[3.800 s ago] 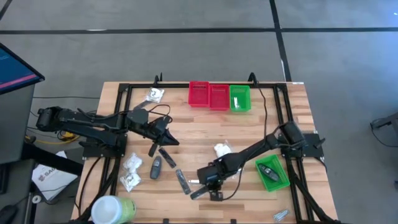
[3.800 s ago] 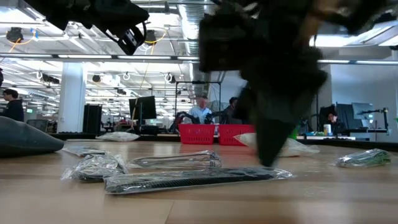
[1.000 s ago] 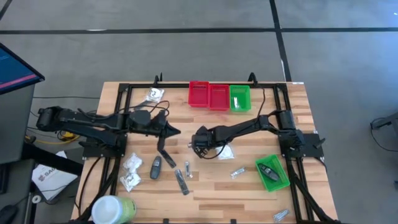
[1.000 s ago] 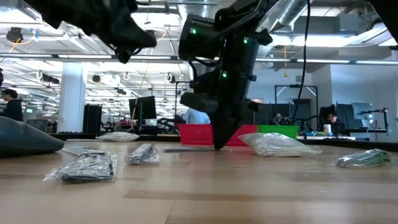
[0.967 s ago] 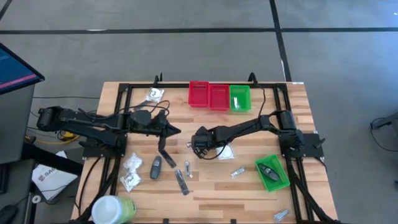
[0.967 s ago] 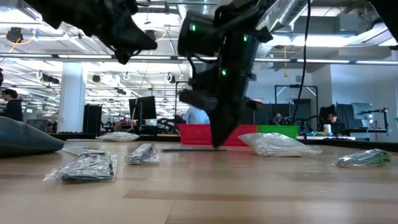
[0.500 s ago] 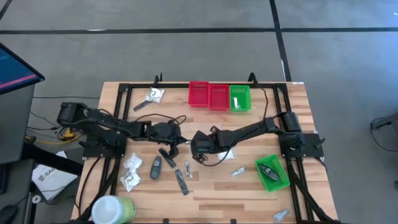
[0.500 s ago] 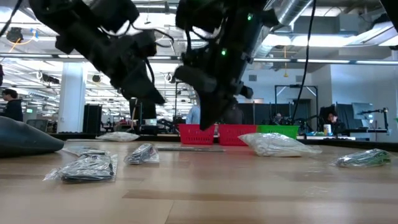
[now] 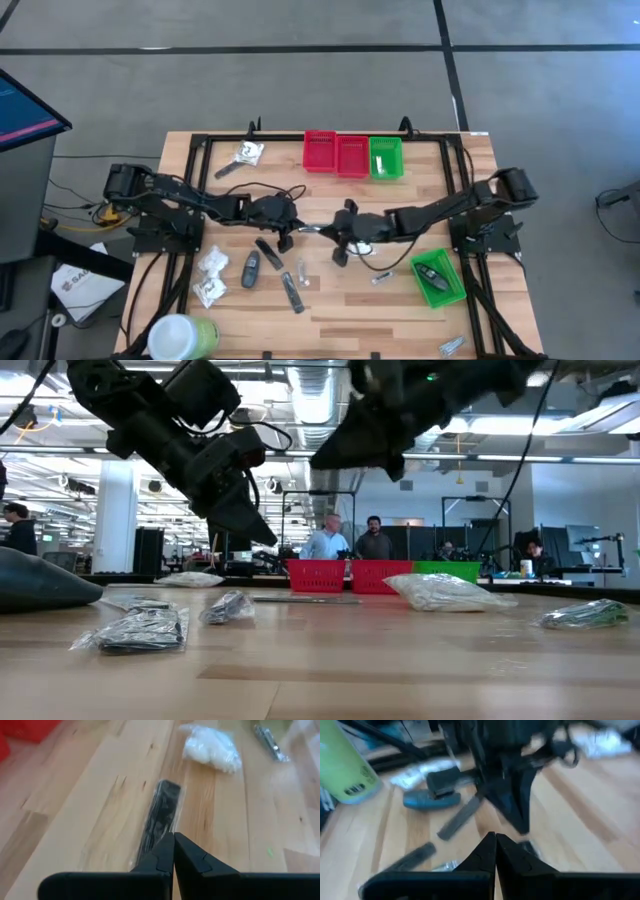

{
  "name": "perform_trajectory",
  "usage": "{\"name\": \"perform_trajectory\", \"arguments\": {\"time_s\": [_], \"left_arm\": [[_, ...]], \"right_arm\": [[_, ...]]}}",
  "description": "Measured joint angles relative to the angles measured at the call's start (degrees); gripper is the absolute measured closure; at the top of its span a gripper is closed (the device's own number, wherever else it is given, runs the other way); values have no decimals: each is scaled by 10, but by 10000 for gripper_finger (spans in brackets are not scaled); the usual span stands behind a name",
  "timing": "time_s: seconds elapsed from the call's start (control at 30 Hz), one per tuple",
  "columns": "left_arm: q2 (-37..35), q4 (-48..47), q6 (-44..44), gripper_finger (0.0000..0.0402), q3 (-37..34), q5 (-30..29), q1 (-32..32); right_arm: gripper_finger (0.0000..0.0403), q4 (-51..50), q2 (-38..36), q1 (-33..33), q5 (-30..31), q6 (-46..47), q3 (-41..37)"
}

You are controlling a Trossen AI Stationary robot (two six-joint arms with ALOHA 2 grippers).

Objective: Pick & Place Travel size toiletries

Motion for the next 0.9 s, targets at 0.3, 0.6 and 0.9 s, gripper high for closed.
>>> {"name": "perform_trajectory", "arguments": {"time_s": [0.3, 0.6, 0.9], "left_arm": [[0, 22, 2, 399, 2, 9, 0], [0, -43, 23, 399, 17, 8, 0], [0, -84, 75, 401, 37, -43, -14]], "right_arm": [[403, 47, -35, 1, -2, 8, -40], [395, -17, -35, -29, -143, 33, -18], [390, -207, 8, -69, -142, 25, 40]]}}
